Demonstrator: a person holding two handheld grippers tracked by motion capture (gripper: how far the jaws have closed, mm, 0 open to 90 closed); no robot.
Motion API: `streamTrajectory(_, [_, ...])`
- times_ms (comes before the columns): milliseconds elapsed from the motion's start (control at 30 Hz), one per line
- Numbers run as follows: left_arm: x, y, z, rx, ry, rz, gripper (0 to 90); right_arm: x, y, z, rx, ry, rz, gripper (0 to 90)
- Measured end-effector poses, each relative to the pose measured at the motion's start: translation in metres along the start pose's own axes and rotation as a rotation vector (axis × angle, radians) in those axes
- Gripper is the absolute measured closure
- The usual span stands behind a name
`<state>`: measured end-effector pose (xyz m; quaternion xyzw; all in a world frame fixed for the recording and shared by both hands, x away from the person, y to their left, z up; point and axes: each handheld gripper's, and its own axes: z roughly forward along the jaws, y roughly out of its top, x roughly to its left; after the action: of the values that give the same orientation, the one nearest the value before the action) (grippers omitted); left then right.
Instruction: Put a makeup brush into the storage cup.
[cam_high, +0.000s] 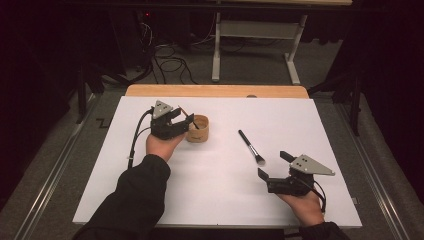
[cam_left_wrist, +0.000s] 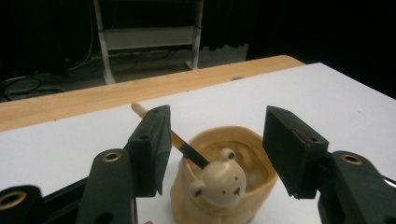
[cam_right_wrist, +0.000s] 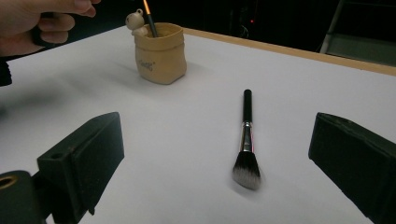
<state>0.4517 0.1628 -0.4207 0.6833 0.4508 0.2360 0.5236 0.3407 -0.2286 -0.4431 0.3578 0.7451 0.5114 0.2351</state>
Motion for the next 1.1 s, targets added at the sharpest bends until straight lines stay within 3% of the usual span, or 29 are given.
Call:
streamTrajectory(333, [-0.004,-0.007,-0.024,0.007,0.006,0.02,33.2,0.001,0.001,-0.001,-0.002,-0.001,-0.003,4.1])
streamTrajectory(567, [-0.005,-0.016,-0.041,0.015,-0.024,0.017,27.3,0.002,0.0,-0.001,-0.003,-0.003,0.0,4.1])
streamTrajectory(800, [-0.009,-0.029,-0.058,0.045,-0.052,0.066,20.7,0.002,0.001,-0.001,-0.004,-0.004,-0.001,4.1])
streamTrajectory(1100, [-0.013,-0.043,-0.078,0.044,-0.099,0.081,15.6,0.003,0.0,-0.001,0.002,-0.003,-0.002,4.1])
